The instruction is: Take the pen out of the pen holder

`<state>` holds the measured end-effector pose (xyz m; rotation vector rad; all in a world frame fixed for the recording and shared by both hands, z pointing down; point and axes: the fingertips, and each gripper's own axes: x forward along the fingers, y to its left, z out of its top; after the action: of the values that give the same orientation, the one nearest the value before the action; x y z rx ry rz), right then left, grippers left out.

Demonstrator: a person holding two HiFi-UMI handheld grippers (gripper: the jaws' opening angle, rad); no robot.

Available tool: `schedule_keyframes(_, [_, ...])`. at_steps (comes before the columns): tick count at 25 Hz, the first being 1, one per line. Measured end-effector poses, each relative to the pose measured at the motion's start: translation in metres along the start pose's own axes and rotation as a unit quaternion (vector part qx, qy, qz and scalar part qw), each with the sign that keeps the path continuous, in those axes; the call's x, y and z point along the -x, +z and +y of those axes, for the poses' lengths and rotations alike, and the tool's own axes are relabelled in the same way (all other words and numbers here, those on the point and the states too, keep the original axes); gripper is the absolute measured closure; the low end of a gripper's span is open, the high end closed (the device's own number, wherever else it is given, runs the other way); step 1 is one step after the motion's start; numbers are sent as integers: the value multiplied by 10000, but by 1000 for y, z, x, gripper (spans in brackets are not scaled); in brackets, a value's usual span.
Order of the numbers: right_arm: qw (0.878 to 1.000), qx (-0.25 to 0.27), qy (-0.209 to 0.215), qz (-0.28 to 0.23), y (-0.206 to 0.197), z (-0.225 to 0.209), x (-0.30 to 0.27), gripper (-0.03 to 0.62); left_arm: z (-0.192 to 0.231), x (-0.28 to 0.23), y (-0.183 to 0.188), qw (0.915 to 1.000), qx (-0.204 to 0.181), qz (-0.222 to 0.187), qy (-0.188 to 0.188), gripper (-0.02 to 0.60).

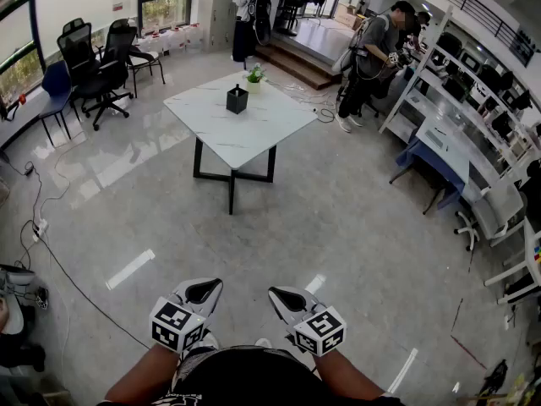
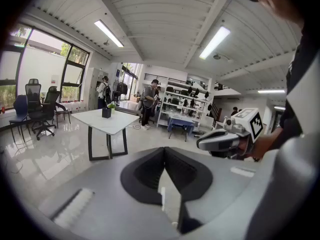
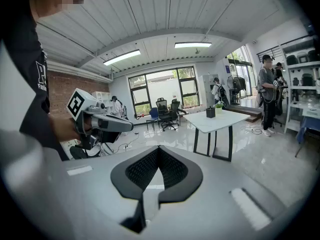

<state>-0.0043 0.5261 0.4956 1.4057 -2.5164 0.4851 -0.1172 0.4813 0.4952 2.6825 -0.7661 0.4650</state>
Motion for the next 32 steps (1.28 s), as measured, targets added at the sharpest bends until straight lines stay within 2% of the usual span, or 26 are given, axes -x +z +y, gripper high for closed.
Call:
schedule_keyframes(12, [10000,32,14,-17,2,7,-3,595,3,3,1,10000,-60,-30,-40,525])
schedule_keyframes(18, [9999,-148,54,-54,1,14,-11,594,8,8,-3,10000,-26,-35,-76,525])
schedule_keyframes(24, [10000,-16,-42,-29,2,23,-20,594,20,14,-8,9985,498,-86,-189,525])
schedule_keyframes(32, [9999,-97,-111,8,5,39,-42,594,42,29,-12,9995,255,10,-211,525])
